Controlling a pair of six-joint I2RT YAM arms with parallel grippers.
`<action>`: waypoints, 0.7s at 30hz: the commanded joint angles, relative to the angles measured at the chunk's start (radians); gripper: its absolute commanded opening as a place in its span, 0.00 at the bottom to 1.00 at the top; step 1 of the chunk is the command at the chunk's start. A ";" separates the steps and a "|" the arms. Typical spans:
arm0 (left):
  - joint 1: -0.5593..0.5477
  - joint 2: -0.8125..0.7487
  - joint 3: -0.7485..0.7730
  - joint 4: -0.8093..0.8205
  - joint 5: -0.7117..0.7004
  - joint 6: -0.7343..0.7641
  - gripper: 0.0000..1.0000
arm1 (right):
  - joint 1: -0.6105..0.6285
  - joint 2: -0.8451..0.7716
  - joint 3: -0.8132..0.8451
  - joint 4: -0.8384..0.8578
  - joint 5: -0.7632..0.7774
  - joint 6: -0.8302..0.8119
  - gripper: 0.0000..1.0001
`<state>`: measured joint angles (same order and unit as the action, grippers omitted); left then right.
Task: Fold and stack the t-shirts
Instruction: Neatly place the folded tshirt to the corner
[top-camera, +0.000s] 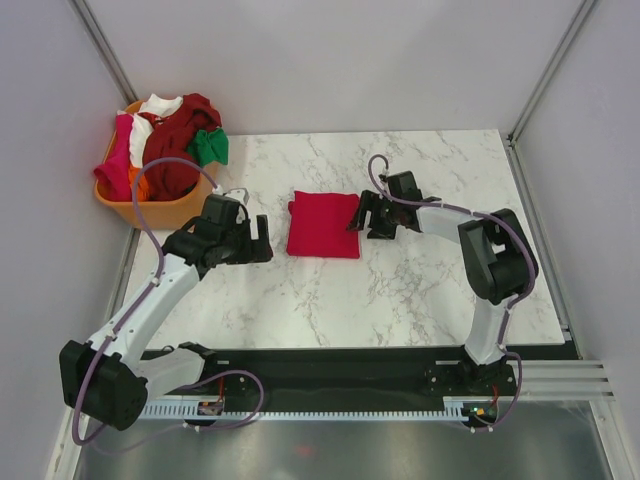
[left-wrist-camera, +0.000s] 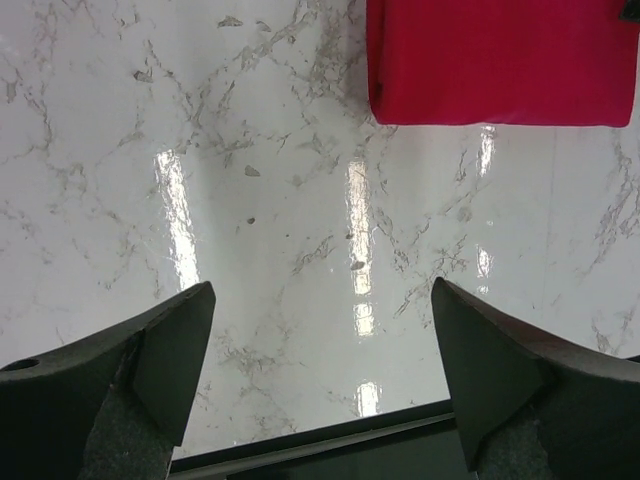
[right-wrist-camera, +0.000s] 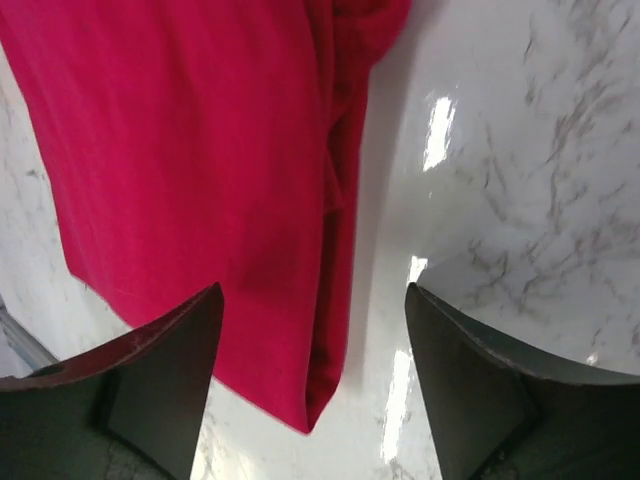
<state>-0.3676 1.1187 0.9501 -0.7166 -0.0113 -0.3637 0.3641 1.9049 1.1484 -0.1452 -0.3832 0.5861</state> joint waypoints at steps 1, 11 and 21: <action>0.004 -0.019 -0.011 0.016 -0.044 0.048 0.96 | -0.007 0.055 0.043 0.076 0.023 0.027 0.80; 0.004 -0.020 -0.022 0.025 -0.064 0.055 0.96 | -0.014 0.160 0.033 0.197 -0.026 0.070 0.41; 0.004 -0.016 -0.019 0.023 -0.087 0.055 0.96 | -0.080 0.181 0.141 0.148 -0.068 0.034 0.00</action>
<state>-0.3676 1.1179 0.9276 -0.7094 -0.0772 -0.3485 0.3180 2.0655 1.2160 0.0433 -0.4736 0.6640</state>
